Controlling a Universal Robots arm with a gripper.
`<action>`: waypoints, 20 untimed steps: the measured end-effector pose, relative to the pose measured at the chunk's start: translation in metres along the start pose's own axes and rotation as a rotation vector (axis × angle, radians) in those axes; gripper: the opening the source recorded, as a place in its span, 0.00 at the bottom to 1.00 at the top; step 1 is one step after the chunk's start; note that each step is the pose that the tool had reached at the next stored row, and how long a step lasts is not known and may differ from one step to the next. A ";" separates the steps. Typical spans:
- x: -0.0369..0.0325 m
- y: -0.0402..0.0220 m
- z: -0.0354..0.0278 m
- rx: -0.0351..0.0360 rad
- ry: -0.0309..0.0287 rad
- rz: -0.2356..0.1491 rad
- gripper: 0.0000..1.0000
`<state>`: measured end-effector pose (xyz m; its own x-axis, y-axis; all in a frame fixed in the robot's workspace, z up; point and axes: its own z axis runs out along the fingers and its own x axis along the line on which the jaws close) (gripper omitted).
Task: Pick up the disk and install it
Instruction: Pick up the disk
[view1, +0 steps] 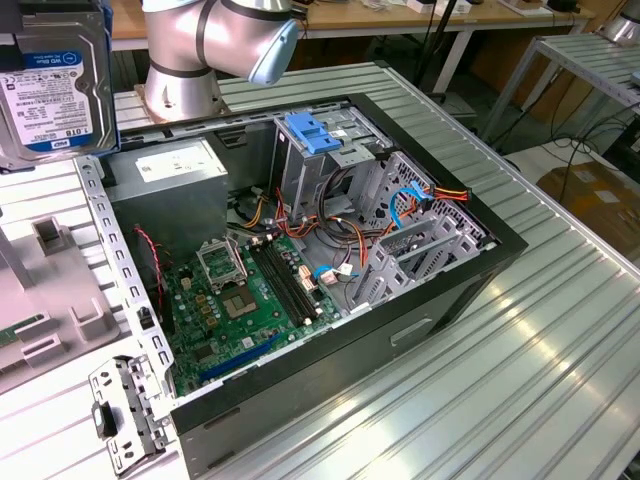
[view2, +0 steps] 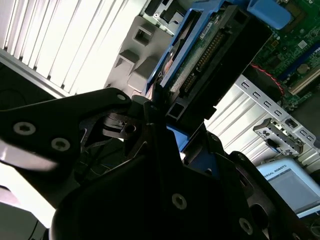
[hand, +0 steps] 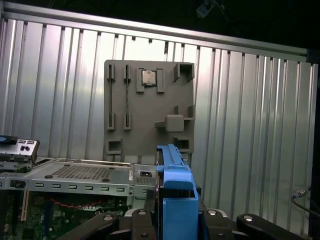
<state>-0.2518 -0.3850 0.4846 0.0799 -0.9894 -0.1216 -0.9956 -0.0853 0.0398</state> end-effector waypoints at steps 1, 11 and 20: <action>0.0004 -0.0001 0.0000 0.0000 0.0000 0.000 0.37; 0.0044 -0.0027 -0.0004 0.0000 0.0000 0.000 0.37; 0.0069 -0.0060 -0.0006 0.0000 0.0000 0.000 0.37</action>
<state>-0.2453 -0.3914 0.4841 0.0799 -0.9894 -0.1215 -0.9956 -0.0852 0.0398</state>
